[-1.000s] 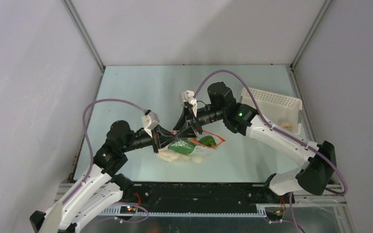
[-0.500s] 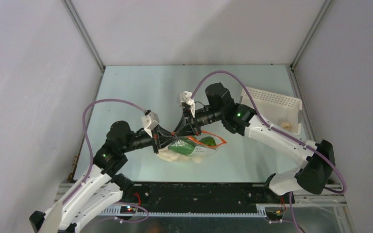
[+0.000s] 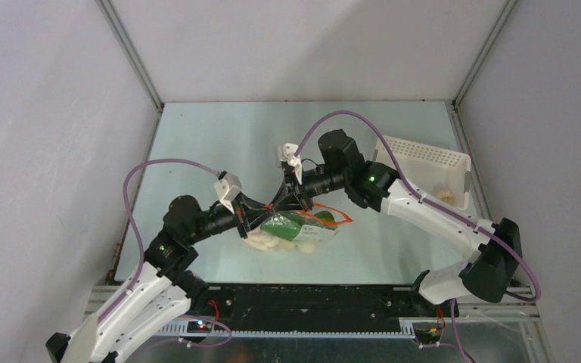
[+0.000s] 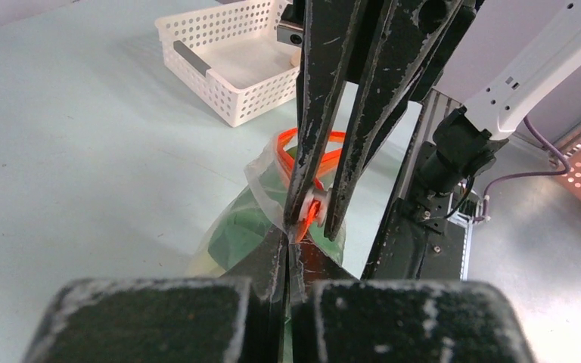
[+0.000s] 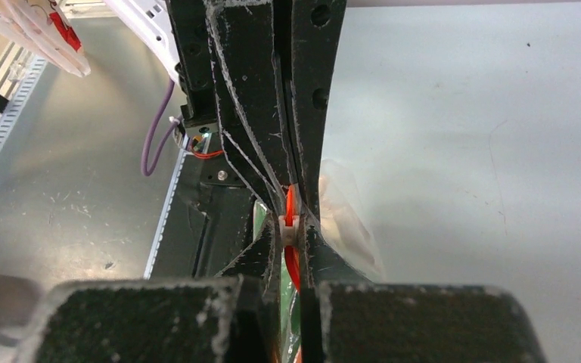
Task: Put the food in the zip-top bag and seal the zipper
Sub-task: Zip the zipper food storage bag at the center of the board.
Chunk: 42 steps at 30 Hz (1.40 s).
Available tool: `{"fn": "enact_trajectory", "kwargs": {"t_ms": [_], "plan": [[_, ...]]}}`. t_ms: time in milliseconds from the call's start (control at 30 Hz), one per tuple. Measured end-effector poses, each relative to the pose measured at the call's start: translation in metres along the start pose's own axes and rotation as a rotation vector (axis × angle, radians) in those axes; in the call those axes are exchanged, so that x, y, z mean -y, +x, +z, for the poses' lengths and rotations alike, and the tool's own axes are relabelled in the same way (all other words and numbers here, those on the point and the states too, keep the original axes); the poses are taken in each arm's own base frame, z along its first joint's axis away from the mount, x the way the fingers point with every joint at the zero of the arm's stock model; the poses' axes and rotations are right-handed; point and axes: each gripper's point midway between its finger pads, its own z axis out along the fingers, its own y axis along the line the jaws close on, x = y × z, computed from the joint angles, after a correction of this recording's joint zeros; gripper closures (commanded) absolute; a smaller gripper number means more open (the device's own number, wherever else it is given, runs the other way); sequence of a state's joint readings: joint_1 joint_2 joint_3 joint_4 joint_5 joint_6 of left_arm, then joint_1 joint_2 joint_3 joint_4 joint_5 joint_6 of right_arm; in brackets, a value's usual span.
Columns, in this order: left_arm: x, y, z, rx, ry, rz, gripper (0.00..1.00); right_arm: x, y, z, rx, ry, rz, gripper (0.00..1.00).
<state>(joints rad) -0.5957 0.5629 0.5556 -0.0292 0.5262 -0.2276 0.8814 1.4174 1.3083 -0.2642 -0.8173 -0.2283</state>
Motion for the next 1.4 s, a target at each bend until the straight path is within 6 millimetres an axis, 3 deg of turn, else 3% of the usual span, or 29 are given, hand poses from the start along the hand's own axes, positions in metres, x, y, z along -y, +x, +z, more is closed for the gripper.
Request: {"fn": "enact_trajectory", "kwargs": {"t_ms": [300,833,1400], "plan": [[-0.005,-0.002,-0.003,0.049,-0.034,0.010,1.00,0.007,0.010,-0.007,-0.039,0.032,0.004,1.00],[-0.013,-0.013,-0.007,0.101,-0.093,0.030,1.00,0.018,0.032,-0.051,-0.142,0.153,0.056,1.00],[-0.024,-0.016,-0.015,0.129,-0.177,0.031,1.00,0.024,0.049,-0.070,-0.205,0.208,0.085,1.00]]}}
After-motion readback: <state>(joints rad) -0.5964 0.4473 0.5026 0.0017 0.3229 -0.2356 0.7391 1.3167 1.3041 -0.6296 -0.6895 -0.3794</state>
